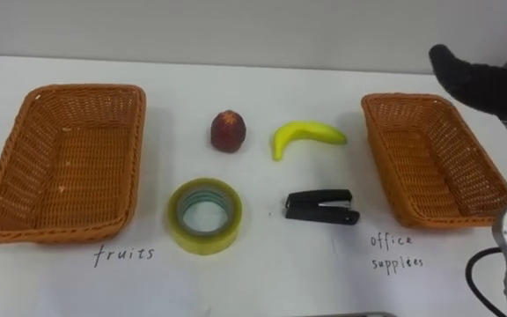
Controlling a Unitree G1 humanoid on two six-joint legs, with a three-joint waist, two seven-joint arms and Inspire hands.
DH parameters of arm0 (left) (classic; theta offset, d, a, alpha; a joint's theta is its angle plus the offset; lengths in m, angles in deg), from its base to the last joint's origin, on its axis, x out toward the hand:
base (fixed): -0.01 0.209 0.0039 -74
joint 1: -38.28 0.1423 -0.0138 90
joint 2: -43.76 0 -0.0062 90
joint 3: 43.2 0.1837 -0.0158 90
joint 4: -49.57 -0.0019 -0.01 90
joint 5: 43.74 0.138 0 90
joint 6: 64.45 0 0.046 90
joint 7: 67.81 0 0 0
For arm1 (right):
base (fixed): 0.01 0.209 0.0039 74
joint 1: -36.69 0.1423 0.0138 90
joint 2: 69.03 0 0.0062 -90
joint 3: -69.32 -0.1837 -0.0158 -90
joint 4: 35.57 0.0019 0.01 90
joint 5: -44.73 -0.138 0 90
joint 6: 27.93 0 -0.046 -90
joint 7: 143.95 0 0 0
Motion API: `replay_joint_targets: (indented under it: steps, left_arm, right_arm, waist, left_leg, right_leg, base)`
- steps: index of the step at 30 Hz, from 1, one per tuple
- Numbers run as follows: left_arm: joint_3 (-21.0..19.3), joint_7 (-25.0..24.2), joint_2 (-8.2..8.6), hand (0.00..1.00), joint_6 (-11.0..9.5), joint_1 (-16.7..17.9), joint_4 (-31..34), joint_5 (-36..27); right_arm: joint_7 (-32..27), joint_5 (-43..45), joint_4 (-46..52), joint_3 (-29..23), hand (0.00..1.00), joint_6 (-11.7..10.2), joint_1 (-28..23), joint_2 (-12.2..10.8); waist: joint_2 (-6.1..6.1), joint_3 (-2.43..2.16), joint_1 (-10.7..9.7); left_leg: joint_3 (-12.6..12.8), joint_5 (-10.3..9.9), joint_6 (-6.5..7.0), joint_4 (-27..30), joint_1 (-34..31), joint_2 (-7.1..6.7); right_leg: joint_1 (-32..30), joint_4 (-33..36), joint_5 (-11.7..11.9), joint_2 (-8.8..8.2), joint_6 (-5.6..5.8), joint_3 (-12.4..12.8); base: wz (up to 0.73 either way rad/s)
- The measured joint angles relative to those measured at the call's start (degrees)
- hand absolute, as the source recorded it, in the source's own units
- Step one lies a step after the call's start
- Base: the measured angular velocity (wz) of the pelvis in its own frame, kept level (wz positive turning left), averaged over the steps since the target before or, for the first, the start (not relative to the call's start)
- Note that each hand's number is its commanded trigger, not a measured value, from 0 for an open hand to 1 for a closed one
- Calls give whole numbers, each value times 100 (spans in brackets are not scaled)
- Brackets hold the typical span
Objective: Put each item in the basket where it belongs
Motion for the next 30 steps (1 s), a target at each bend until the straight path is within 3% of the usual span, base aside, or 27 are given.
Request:
replay_joint_targets:
  steps: [6,10,21,30]
  left_arm:
    - [2,3,-121,0,0,-24,-89,2]
    - [2,42,-157,0,0,-47,-106,2]
    - [128,122,-189,0,-9,-169,-92,0]
    - [362,124,-236,0,-64,-216,-83,-1]
  right_arm:
    - [479,520,11,186,0,111,0,164]
    - [713,735,14,211,0,115,0,165]
    - [1372,757,14,406,0,120,0,169]
    - [1704,761,-151,617,0,125,-1,167]
  waist:
    - [-97,-58,-2]
    - [-140,-42,16]
    - [-103,-8,157]
    - [-134,36,143]
  left_leg:
    - [-27,0,0,5,8,1]
    - [-28,1,0,8,7,-1]
    - [-43,5,8,-2,-1,-6]
    - [-45,6,8,2,-3,-6]
  right_leg:
    - [27,1,5,-7,-6,-35]
    - [29,1,21,-12,-9,-38]
    - [25,7,33,-24,-7,-71]
    - [32,-5,33,-24,-6,-76]
  base:
    - [2]
    - [0]
    - [1]
    - [0]
